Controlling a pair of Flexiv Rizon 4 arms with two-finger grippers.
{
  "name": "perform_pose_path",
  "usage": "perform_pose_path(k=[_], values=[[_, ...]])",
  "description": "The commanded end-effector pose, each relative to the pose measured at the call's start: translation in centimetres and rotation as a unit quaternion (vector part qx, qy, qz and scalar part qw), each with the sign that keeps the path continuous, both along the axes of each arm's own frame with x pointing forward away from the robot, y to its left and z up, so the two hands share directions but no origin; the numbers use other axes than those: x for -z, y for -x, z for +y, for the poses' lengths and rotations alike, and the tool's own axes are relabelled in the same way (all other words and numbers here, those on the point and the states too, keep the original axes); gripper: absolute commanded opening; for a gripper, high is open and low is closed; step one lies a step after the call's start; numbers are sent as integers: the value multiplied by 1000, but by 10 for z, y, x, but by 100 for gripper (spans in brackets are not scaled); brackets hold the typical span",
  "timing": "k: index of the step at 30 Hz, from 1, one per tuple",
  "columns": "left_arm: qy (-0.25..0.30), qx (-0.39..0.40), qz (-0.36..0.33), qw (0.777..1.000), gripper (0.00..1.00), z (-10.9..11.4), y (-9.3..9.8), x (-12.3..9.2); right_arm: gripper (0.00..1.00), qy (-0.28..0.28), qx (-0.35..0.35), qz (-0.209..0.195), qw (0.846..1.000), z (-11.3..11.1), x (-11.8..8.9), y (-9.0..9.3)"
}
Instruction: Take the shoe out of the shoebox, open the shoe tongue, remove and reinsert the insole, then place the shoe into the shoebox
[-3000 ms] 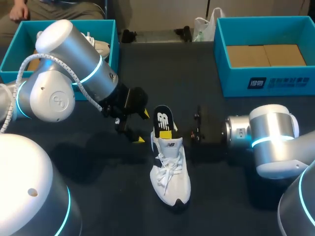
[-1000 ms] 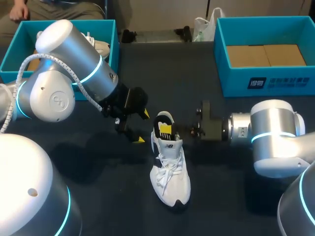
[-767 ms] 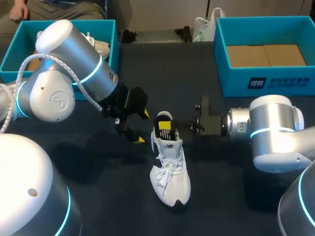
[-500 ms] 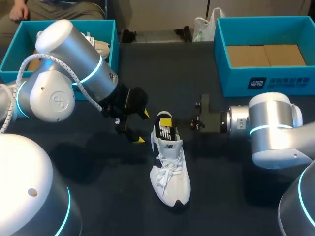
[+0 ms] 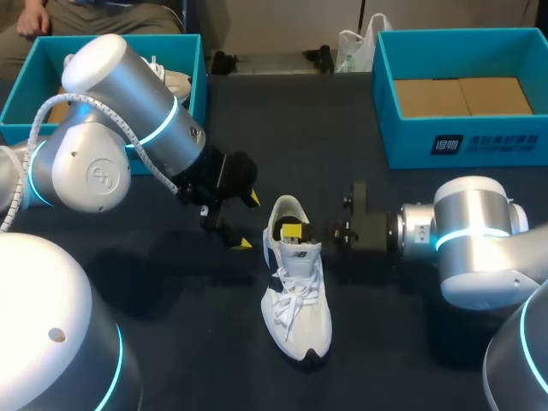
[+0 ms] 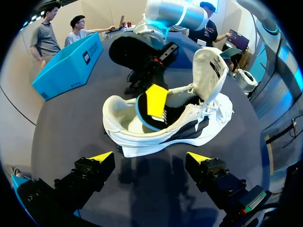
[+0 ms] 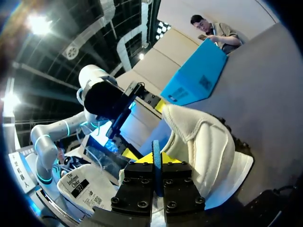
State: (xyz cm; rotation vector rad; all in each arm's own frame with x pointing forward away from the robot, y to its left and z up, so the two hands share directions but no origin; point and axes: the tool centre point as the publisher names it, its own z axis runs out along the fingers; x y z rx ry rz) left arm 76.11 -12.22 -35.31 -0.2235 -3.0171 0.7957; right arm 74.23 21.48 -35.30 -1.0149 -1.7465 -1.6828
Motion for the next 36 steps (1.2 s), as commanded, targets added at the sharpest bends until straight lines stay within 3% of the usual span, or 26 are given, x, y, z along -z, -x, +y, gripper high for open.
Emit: perform_pose_path(k=[1,6,10,14,16,18,19,30,34,36], values=[[0,0,-1,1000,100,0,1,0,0,8,6,-8,1000,2,-4,7],[0,0,-1,1000,100,0,1,0,40,19,-6,-28,999,6,-14,0],[0,0,-1,1000,100,0,1,0,46,27,-16,-41,999,9,-21,-6],[0,0,-1,1000,100,0,1,0,44,31,-21,-49,998,10,-25,-12],[0,0,-1,1000,100,0,1,0,36,31,-21,-50,998,9,-24,-15],[0,0,-1,1000,100,0,1,0,9,30,-20,-48,998,9,-22,-18],[0,0,-1,1000,100,0,1,0,0,29,-20,-45,998,9,-20,-20],[0,0,-1,1000,100,0,1,0,0,23,-9,-11,1000,6,-1,-9],[0,0,-1,1000,100,0,1,0,0,32,-9,-18,999,4,-10,-7],[0,0,-1,1000,100,0,1,0,15,40,-13,-25,999,4,-18,-10]])
